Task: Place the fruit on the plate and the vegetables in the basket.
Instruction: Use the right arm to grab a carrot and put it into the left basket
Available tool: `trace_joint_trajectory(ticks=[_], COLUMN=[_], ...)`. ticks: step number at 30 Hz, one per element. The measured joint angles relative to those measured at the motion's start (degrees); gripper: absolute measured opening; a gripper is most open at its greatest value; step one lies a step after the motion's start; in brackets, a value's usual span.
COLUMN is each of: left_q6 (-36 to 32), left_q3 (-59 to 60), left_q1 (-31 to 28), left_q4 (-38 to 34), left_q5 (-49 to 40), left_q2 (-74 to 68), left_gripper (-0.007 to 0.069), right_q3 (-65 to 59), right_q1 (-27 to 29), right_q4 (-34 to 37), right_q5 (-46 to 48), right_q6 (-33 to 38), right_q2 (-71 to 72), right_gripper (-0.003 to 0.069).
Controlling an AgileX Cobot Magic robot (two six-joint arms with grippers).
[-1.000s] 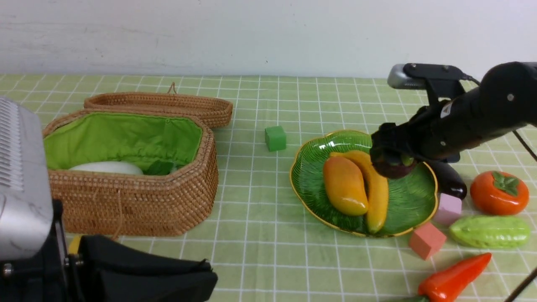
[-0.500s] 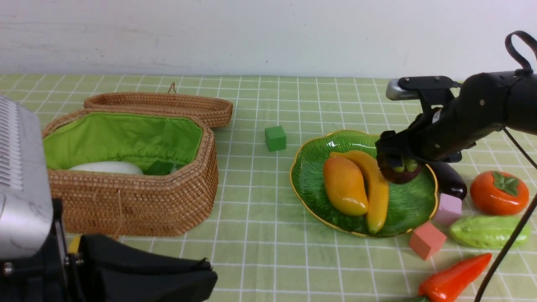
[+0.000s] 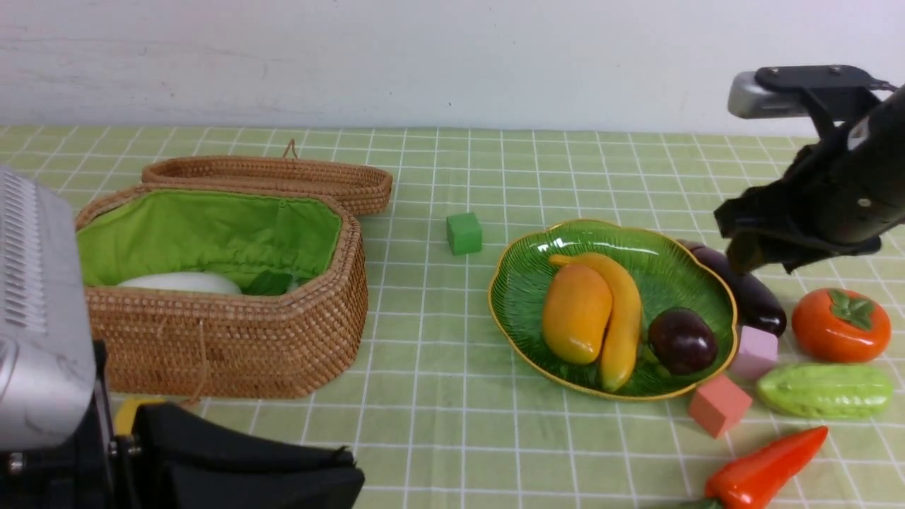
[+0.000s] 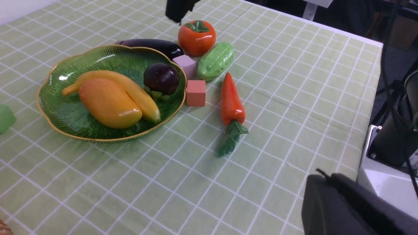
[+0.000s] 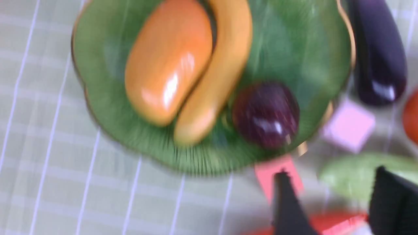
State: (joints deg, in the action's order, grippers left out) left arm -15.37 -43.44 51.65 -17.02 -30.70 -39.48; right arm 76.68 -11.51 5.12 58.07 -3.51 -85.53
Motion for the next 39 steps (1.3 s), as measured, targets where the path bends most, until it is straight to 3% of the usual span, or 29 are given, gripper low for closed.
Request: trace_joint_trajectory(ticks=[4, 6, 9, 12, 15, 16, 17, 18, 19, 20, 21, 22, 25, 30, 39], left_q6=[-3.41, -3.77, -4.29, -4.41, -4.41, -4.41, -4.41, -4.41, -4.41, -4.41, -4.41, -4.41, -4.41, -4.41, -4.41], left_q3=[0.0, 0.0, 0.0, 0.0, 0.0, 0.0, 0.0, 0.0, 0.0, 0.0, 0.0, 0.0, 0.0, 0.0, 0.0], left_q1=[0.0, 0.0, 0.0, 0.0, 0.0, 0.0, 0.0, 0.0, 0.0, 0.0, 0.0, 0.0, 0.0, 0.0, 0.0], left_q4=[0.8, 0.8, 1.38, 3.62, 5.88, 6.05, 6.36, 6.43, 6.44, 6.44, 6.44, 6.49, 6.59, 6.59, 6.2], left_q5=[-1.28, -1.4, -1.45, -1.45, -1.68, -1.69, -1.8, -1.8, -1.97, -1.97, -1.98, -2.03, -2.03, -2.38, -3.2], left_q2=[0.0, 0.0, 0.0, 0.0, 0.0, 0.0, 0.0, 0.0, 0.0, 0.0, 0.0, 0.0, 0.0, 0.0, 0.0], left_gripper=[-0.0013, -0.0013, -0.0013, -0.0013, -0.001, -0.0009, -0.0009, -0.0009, -0.0008, -0.0008, -0.0006, -0.0005, -0.0003, -0.0002, 0.0001], right_q3=[-5.48, -7.69, -18.21, -27.0, -33.94, -33.94, -35.03, -35.13, -35.47, -35.47, -35.47, -35.47, -35.47, -35.47, -35.47], right_q1=[0.0, 0.0, 0.0, 0.0, 0.0, 0.0, 0.0, 0.0, 0.0, 0.0, 0.0, 0.0, 0.14, 2.26, 2.96], right_q4=[0.24, 0.24, 0.24, 0.24, 0.24, 0.24, 0.24, 0.29, 0.73, 0.73, 1.32, 1.38, 0.87, 0.46, 0.45], right_q5=[5.57, 6.08, 5.36, 1.56, -5.77, -6.18, -8.65, -9.05, -13.05, -13.05, -16.72, -18.07, -21.95, -28.11, -29.11], right_q6=[-0.5, -1.63, -9.3, -17.88, -25.08, -25.42, -26.86, -27.26, -28.73, -28.86, -29.65, -29.93, -30.86, -32.61, -32.8], right_q2=[6.65, 8.32, 14.1, 16.45, 15.69, 15.69, 14.82, 14.68, 12.96, 12.96, 11.14, 10.27, 6.83, 1.25, -4.29], right_gripper=[0.0079, 0.0041, -0.001, 0.0018, 0.0143, 0.0155, 0.0228, 0.0253, 0.0377, 0.0391, 0.0498, 0.0558, 0.0654, 0.0654, 0.0418])
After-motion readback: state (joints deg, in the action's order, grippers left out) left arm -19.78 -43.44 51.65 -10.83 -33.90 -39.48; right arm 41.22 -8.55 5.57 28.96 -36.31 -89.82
